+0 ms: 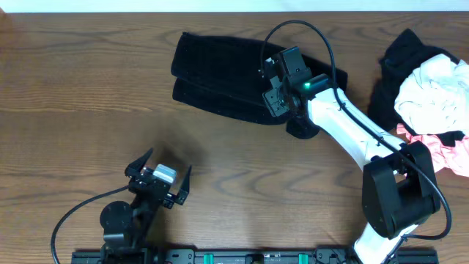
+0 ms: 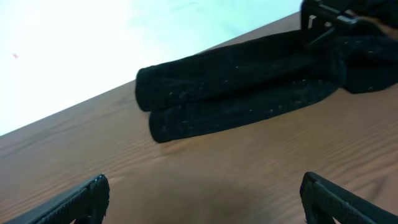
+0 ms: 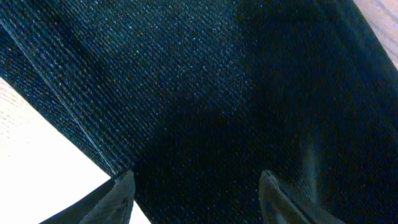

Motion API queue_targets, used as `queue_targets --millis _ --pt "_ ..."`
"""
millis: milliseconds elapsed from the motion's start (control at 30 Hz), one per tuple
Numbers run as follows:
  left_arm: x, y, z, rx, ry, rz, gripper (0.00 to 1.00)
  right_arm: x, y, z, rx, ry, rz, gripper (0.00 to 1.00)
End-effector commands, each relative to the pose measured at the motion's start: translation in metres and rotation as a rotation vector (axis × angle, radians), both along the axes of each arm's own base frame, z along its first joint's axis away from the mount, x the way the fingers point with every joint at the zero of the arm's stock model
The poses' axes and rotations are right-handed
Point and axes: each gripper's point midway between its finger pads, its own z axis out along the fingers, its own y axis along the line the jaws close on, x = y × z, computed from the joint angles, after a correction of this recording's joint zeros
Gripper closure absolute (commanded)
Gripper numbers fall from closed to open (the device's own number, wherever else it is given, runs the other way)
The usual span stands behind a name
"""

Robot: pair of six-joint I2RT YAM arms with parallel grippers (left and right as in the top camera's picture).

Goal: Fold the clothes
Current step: 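Lift the black garment with the right gripper and drag it leftward onto the table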

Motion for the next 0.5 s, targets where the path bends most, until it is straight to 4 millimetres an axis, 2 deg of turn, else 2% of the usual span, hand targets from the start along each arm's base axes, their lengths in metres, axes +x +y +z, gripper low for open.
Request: queue_targets --millis 0,200,300,400,467 --pt "-0.004 -0.01 -0.011 -0.035 0.034 -0.059 0.02 -0.007 0.002 -0.015 -0.003 0.047 -0.001 0.34" --pt "-0.004 -0.01 -0.011 -0.044 0.038 -0.057 0.02 -0.018 0.013 -0.031 0.007 0.103 0.046 0.2" --pt "-0.004 -0.01 -0.011 -0.044 0.041 -0.057 0.02 -0.024 0.024 -0.036 0.025 0.124 0.132 0.19" --pt "-0.004 -0.01 -0.015 -0.065 0.067 -0.051 0.02 -0.017 0.017 -0.046 -0.014 0.113 0.08 0.26" --pt "-0.004 -0.01 -0.018 -0.078 0.091 -0.048 0.02 -0.009 0.006 -0.055 -0.058 0.094 0.002 0.39"
